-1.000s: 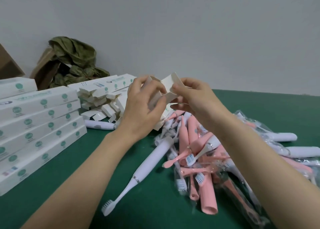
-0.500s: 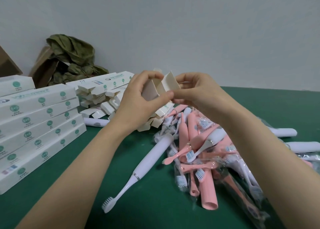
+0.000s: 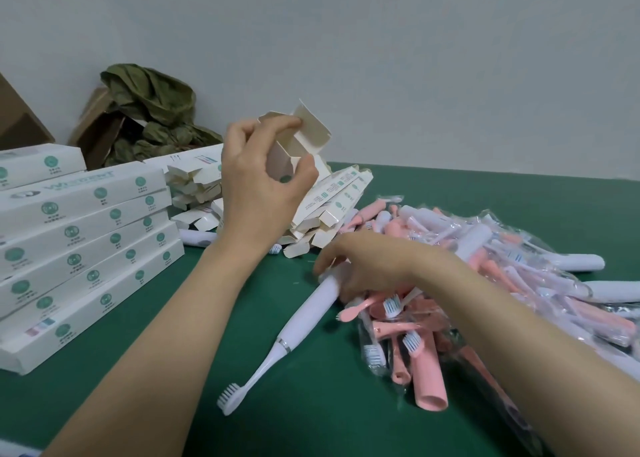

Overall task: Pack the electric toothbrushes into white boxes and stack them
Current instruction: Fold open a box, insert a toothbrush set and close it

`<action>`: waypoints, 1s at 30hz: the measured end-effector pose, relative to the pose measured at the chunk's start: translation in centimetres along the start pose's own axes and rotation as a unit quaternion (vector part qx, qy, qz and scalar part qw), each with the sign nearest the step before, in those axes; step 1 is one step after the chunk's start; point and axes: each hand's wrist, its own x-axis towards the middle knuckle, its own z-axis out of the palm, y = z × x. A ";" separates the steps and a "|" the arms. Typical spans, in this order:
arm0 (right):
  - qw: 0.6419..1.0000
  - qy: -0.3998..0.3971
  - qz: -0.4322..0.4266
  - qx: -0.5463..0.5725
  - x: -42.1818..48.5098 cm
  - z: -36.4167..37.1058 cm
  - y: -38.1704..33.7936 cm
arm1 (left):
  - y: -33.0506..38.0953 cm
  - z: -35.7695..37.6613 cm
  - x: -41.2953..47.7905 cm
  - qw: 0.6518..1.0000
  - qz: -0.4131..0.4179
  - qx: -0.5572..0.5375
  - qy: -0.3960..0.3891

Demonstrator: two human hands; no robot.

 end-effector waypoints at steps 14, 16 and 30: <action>0.885 0.236 -0.040 0.400 -3.0 -5.5 4.8 | 0.0 0.1 -0.7 0.997 -0.008 0.071 -0.037; 0.832 0.309 -0.034 0.460 -3.3 -6.2 5.1 | -0.2 0.1 -0.7 0.992 -0.027 0.106 -0.057; 0.635 0.617 -0.078 0.459 -4.1 -8.3 2.5 | -1.1 1.0 -1.0 0.975 -0.058 0.176 -0.125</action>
